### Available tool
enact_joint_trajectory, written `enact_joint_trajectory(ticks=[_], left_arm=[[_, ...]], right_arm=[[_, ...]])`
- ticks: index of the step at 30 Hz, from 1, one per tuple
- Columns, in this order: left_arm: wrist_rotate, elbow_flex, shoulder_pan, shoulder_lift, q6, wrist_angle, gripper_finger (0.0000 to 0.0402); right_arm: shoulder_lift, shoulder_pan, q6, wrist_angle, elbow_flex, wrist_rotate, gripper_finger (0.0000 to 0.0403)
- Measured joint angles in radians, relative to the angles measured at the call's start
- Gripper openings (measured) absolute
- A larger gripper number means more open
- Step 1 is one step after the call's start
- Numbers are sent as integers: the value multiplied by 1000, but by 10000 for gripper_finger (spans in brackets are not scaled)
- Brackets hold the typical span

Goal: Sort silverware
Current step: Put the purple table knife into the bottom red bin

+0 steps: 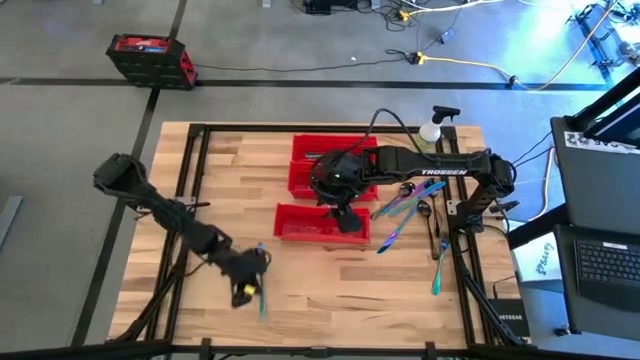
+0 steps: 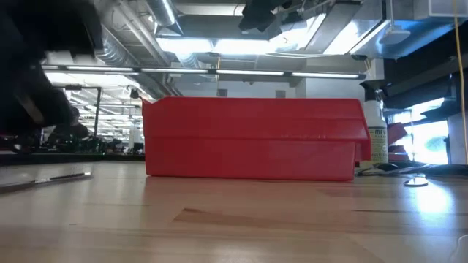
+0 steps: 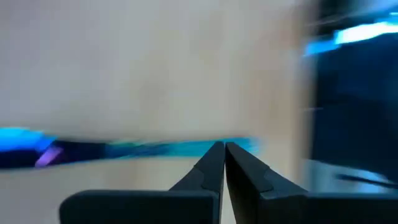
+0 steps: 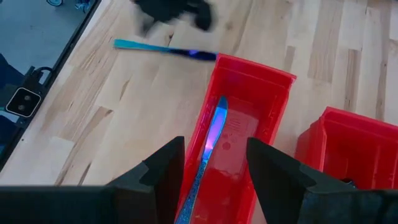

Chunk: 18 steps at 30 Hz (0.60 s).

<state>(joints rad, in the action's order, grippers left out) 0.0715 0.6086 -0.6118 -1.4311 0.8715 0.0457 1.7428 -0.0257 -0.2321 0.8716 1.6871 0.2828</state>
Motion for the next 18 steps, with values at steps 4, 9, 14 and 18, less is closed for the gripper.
enact_joint_trajectory(ticks=[4,9,14,18], left_arm=[[-61,1,-89,2,21,160,0],[-185,1,-186,3,185,122,0],[-273,2,-299,3,349,12,0],[-312,2,-381,-6,460,-45,0]], right_arm=[[0,0,0,1,0,23,158],[0,17,-18,-10,0,182,158],[19,169,-269,-17,-7,173,158],[51,259,-333,-166,-11,-66,158]])
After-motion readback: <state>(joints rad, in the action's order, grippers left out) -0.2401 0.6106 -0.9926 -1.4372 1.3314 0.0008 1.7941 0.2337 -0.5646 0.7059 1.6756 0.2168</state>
